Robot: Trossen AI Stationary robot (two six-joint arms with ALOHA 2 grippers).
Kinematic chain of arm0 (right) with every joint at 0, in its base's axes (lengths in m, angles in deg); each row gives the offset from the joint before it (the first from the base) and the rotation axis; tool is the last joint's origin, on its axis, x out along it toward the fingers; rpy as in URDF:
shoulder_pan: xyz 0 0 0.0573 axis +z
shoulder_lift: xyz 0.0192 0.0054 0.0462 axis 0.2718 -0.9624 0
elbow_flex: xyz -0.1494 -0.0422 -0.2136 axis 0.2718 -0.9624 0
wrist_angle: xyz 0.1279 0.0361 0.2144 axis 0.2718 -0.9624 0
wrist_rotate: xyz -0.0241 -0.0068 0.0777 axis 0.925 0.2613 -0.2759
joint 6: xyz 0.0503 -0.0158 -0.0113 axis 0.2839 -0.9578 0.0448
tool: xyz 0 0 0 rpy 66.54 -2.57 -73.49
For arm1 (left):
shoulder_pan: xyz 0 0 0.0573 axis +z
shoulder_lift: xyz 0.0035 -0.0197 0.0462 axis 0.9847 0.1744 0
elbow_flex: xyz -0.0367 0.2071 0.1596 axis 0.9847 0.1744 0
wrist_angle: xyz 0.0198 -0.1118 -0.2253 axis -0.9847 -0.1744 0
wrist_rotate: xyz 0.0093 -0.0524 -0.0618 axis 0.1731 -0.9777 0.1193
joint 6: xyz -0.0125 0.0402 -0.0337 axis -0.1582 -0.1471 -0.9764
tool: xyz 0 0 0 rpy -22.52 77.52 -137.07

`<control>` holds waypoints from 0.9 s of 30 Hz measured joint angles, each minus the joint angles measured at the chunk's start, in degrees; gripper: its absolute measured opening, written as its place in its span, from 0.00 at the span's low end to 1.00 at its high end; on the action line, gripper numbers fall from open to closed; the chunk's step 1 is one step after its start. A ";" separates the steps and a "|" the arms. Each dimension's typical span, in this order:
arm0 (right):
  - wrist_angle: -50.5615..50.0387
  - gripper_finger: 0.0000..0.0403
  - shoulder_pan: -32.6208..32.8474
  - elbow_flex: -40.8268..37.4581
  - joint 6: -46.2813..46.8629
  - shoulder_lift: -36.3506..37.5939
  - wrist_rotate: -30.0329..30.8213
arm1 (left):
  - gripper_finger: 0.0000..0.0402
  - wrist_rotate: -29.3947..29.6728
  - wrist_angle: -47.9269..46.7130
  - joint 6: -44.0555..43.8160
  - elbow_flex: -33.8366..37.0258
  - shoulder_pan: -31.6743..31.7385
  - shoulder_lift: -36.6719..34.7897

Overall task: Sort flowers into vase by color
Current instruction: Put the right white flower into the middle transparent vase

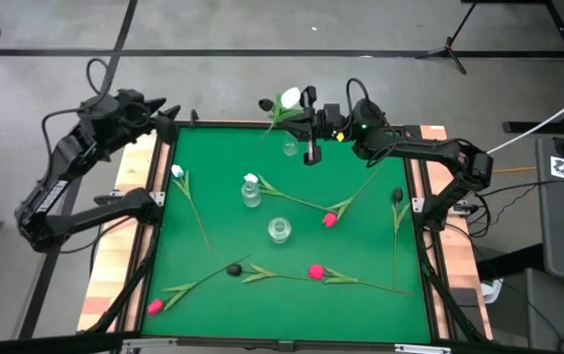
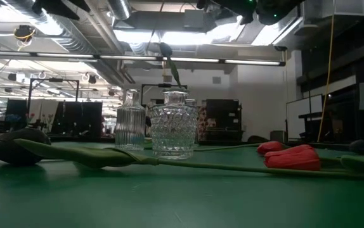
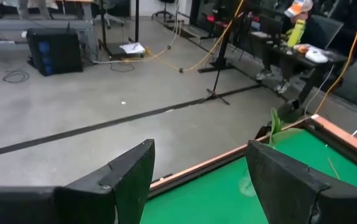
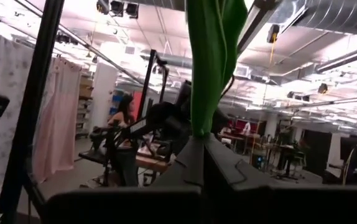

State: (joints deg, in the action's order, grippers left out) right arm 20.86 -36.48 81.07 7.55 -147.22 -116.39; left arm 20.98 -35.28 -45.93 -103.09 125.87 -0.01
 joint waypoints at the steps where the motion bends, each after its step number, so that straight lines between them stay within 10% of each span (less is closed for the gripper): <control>1: -0.04 0.00 0.00 0.00 0.00 0.00 -0.11 | 0.62 0.00 -0.10 0.00 0.00 0.00 -0.38; 27: -0.58 0.00 0.04 -0.02 -0.15 -0.58 -2.94 | 0.62 0.00 0.03 0.12 0.04 0.00 -2.29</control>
State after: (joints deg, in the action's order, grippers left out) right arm 20.28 -36.44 81.05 7.40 -147.81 -119.33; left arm 20.98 -35.25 -45.81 -103.04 125.87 -2.30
